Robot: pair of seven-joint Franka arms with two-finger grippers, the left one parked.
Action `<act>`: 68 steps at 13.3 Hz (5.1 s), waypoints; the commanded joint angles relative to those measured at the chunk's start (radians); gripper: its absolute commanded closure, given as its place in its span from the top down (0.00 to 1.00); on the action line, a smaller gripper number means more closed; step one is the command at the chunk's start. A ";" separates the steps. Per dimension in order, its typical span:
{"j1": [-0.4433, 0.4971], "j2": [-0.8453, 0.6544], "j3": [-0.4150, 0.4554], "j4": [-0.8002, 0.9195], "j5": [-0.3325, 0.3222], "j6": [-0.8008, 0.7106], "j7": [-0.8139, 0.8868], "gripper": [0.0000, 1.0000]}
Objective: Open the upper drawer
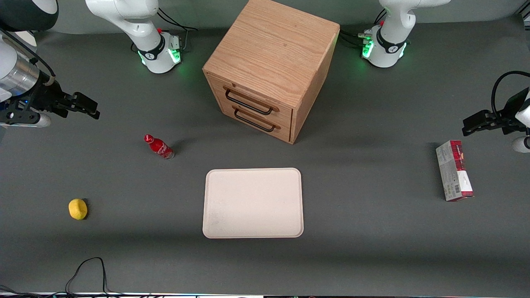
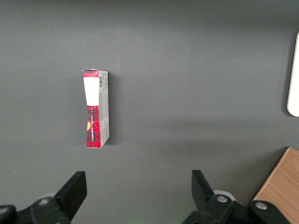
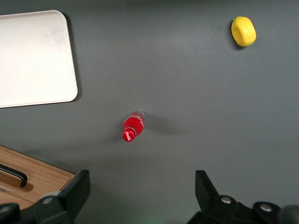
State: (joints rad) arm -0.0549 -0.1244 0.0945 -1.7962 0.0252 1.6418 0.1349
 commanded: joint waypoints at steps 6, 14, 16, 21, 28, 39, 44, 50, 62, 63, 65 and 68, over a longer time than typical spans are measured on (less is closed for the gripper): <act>0.021 0.198 0.127 0.252 0.007 -0.060 0.006 1.00; 0.020 0.457 0.637 0.437 0.018 -0.109 -0.101 1.00; 0.021 0.471 0.657 0.388 0.041 -0.086 -0.199 1.00; 0.020 0.459 0.659 0.161 0.071 0.180 -0.310 1.00; 0.020 0.463 0.657 -0.002 0.096 0.364 -0.367 1.00; 0.018 0.454 0.659 0.047 0.099 0.237 -0.391 1.00; 0.020 0.476 0.657 0.034 0.098 0.305 -0.440 1.00; 0.018 0.537 0.649 0.038 0.062 0.391 -0.524 1.00; 0.012 0.562 0.593 0.138 -0.057 0.303 -0.595 1.00; 0.012 0.568 0.593 0.138 -0.082 0.311 -0.597 1.00; 0.009 0.597 0.584 0.171 -0.126 0.309 -0.600 1.00; 0.009 0.632 0.541 0.262 -0.125 0.300 -0.627 1.00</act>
State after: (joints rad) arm -0.0455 0.4605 0.6521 -1.6296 -0.0813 1.9593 -0.4615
